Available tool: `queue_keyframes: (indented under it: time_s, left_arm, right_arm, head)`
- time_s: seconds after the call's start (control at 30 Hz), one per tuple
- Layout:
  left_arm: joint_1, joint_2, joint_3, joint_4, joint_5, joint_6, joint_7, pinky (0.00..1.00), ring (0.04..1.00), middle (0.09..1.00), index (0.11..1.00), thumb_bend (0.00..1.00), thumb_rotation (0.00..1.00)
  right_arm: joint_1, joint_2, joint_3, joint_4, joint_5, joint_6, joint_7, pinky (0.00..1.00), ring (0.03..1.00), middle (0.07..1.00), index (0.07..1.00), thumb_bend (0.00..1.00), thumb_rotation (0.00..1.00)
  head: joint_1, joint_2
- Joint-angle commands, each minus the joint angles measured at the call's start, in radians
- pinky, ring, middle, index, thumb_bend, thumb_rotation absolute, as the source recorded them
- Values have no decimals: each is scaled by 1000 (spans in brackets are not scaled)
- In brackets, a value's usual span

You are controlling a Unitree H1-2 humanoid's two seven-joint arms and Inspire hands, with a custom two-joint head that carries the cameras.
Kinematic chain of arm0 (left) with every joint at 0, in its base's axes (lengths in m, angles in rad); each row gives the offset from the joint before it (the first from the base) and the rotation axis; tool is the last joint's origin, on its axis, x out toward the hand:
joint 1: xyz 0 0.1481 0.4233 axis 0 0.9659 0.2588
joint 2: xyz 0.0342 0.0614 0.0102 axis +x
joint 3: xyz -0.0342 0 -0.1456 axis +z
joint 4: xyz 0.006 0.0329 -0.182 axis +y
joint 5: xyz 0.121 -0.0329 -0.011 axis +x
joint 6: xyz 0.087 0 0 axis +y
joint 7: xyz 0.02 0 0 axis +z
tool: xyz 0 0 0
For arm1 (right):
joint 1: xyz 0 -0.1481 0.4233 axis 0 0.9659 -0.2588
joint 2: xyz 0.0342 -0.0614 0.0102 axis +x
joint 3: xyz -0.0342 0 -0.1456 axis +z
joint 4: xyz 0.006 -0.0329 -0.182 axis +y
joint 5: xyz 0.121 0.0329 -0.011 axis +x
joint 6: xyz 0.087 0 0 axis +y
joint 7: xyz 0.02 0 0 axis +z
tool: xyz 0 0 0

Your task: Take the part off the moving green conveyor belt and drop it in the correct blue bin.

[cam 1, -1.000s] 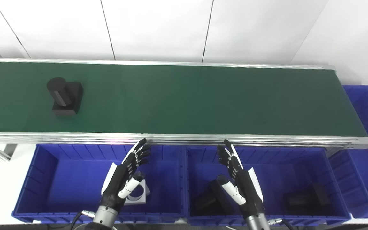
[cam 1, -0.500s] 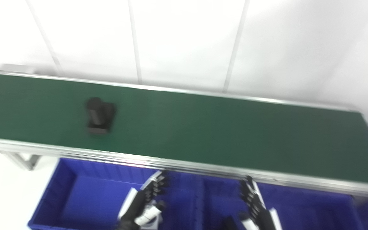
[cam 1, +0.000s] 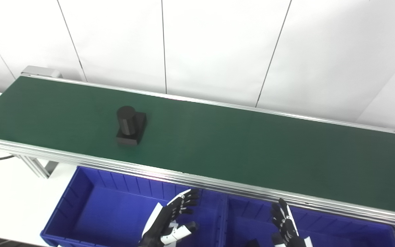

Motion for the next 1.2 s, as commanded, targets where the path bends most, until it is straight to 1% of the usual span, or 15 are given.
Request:
queue_keyframes:
  time_s: [0.0, 0.13, 0.3, 0.37, 0.47, 0.57, 0.63, 0.67, 0.73, 0.77, 0.87, 0.9, 0.93, 1.07, 1.17]
  left_arm:
    - [-22, 9, -9, -13, 5, -39, 36, 708, 784, 830, 840, 846, 763]
    - [-33, 14, -29, 1, 10, -39, 70, 691, 775, 819, 830, 836, 752]
    - [-45, 27, -60, 11, 10, -39, 104, 699, 779, 818, 824, 837, 743]
    - [-51, 31, -72, 17, 14, -39, 123, 696, 777, 815, 821, 848, 744]
    - [-54, 31, -81, 19, 12, -39, 142, 692, 775, 813, 819, 850, 745]
    - [-52, 27, -79, 18, 0, -39, 142, 681, 765, 808, 816, 847, 733]
    - [-54, 31, -85, 17, 5, -39, 147, 681, 766, 809, 820, 850, 745]
    - [-54, 31, -86, 18, 7, -39, 150, 680, 766, 809, 822, 863, 754]
    - [-58, 33, -92, 21, 14, -39, 161, 677, 764, 808, 823, 870, 763]
    - [-59, 33, -92, 22, 12, -39, 162, 676, 763, 808, 823, 870, 765]
    - [-66, 33, -98, 27, 12, -39, 172, 669, 757, 804, 819, 877, 762]
    - [-68, 33, -102, 28, 11, -39, 177, 671, 756, 802, 818, 878, 764]
    - [-71, 33, -106, 30, 13, -39, 183, 669, 754, 800, 816, 877, 766]
    - [-83, 33, -124, 43, 20, -39, 213, 665, 750, 795, 813, 876, 771]
    - [-90, 31, -134, 53, 16, -39, 228, 665, 746, 793, 811, 875, 770]
  right_arm:
    - [-6, 5, -9, -8, 19, -54, 19, 965, 952, 953, 1000, 616, 813]
    - [-11, 3, -13, 5, 10, -54, 20, 958, 954, 955, 1000, 605, 816]
    - [-11, 11, -21, 11, 13, -54, 22, 952, 950, 950, 1000, 586, 810]
    - [-14, 14, -24, 13, 19, -54, 28, 955, 952, 957, 1000, 558, 788]
    - [-15, 16, -30, 4, 15, -54, 23, 952, 942, 951, 1000, 556, 777]
    - [-15, 29, -41, -24, 16, -54, 12, 925, 920, 923, 1000, 572, 753]
    - [-17, 34, -43, -52, -1, -54, -8, 904, 905, 904, 1000, 603, 758]
    - [-18, 39, -44, -69, -13, -54, -27, 853, 865, 871, 980, 652, 763]
    - [-23, 47, -41, -122, -28, -54, -58, 824, 840, 851, 969, 699, 746]
    - [-29, 44, -30, -155, -53, -54, -83, 812, 830, 843, 965, 712, 733]
    - [-52, 24, 1, -223, -108, -54, -133, 800, 831, 847, 980, 717, 758]
    - [-68, 20, 2, -254, -114, -54, -133, 796, 836, 857, 984, 767, 761]
    - [-84, 17, 3, -281, -119, -54, -132, 802, 839, 860, 983, 792, 748]
    - [-155, 11, -7, -351, -161, -52, -128, 774, 817, 850, 975, 784, 731]
    - [-225, 15, -23, -388, -166, -7, -101, 754, 804, 839, 960, 828, 699]
  head:
    - [8, -10]
    - [19, -33]
    - [19, -36]
    - [6, -39]
    - [2, -35]
    - [-3, -35]
    - [-7, -33]
    - [-9, -33]
    - [-21, -32]
    - [-21, -32]
    - [-36, -30]
    - [-38, -30]
    - [-44, -29]
    - [-58, -28]
    - [-68, -28]
